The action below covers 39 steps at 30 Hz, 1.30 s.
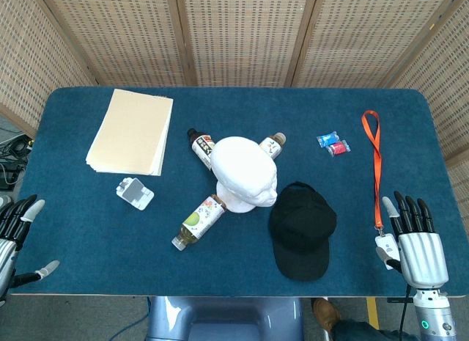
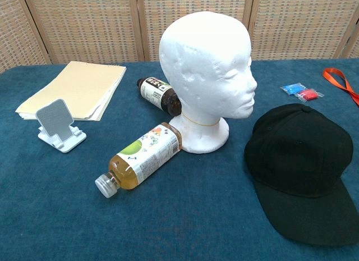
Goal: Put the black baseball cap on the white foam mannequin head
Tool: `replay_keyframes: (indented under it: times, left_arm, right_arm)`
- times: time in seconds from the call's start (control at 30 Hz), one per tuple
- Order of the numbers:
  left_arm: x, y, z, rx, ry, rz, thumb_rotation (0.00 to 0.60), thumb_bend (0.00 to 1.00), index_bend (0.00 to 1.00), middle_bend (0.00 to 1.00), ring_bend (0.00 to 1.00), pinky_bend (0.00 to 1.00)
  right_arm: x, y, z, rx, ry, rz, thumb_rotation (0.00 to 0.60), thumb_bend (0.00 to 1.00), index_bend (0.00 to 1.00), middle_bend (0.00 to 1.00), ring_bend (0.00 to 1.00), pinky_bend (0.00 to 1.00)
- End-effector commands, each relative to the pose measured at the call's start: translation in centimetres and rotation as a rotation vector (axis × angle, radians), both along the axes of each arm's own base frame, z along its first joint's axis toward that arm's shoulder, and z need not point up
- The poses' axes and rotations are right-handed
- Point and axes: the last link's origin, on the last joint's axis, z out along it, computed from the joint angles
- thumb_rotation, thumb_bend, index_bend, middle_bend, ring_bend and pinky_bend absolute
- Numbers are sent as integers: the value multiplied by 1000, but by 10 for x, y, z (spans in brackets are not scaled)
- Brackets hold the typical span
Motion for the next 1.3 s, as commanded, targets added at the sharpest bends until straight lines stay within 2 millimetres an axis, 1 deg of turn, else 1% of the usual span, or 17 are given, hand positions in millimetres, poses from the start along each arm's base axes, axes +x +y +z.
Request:
replay_keyframes:
  times: [0.03,0.2,0.23,0.27,0.3,0.33,0.37,0.4,0.43,0.47,0.53,0.57,0.77,0.9,0.97,1.1,1.3]
  left_arm:
    - [0,0,-1,-3,2,0,600,0,0,0,0,0]
    - [0,0,-2,-6,7,2,600,0,0,0,0,0]
    - [-1,1,-2,-4,8,3,600,0,0,0,0,0]
    - [-1,1,-2,-3,8,4,600,0,0,0,0,0]
    - [-1,1,-2,-2,8,7,600,0,0,0,0,0]
    - [-1,2,-2,-1,10,8,600,0,0,0,0,0]
    - [-2,2,-2,-1,13,11,600,0,0,0,0,0]
    - [-2,2,-2,-2,14,13,600,0,0,0,0,0]
    - [-2,3,-3,-4,16,15,600,0,0,0,0,0]
    - [-2,3,-3,-3,17,17,600,0,0,0,0,0]
    - [-2,4,-4,-2,21,21,600,0,0,0,0,0]
    - [-2,5,-5,-2,23,23,600,0,0,0,0,0]
    - [-2,6,-6,1,31,30,600,0,0,0,0,0]
    - [-3,7,-10,-11,44,35,600,0,0,0,0,0]
    - [-2,7,-11,-13,48,35,600,0,0,0,0,0]
    - [-2,7,-13,-13,53,38,600,0,0,0,0,0]
    - [-3,9,-14,-12,55,48,600,0,0,0,0,0]
  right_arm:
    - [0,0,0,2,1,0,600,0,0,0,0,0]
    - [0,1,-1,9,0,2,600,0,0,5,0,0]
    - [0,1,-2,14,-3,7,600,0,0,72,54,0]
    - [0,2,-4,20,-2,11,600,0,0,207,195,53]
    - [1,2,-8,36,6,25,600,0,0,324,319,165]
    - [1,3,-12,51,18,40,600,0,0,512,531,404]
    - [1,4,-19,83,49,75,600,0,0,661,705,699]
    - [1,4,-24,106,69,104,600,0,0,737,791,849]
    - [1,6,-31,135,94,146,600,0,0,815,880,952]
    - [2,7,-35,157,112,181,600,0,0,882,953,999]
    - [2,13,-47,221,149,263,600,0,0,938,998,1000]
    - [3,16,-52,259,171,307,600,0,0,950,1000,1000]
    - [2,23,-64,388,263,436,600,0,0,963,1000,1000]
    - [-2,34,-79,487,303,483,600,0,0,963,1000,1000]
    - [-3,34,-84,504,328,495,600,0,0,964,1000,1000]
    - [-3,27,-96,540,357,495,600,0,0,964,1000,1000]
    - [4,18,-113,561,376,514,600,0,0,965,1000,1000]
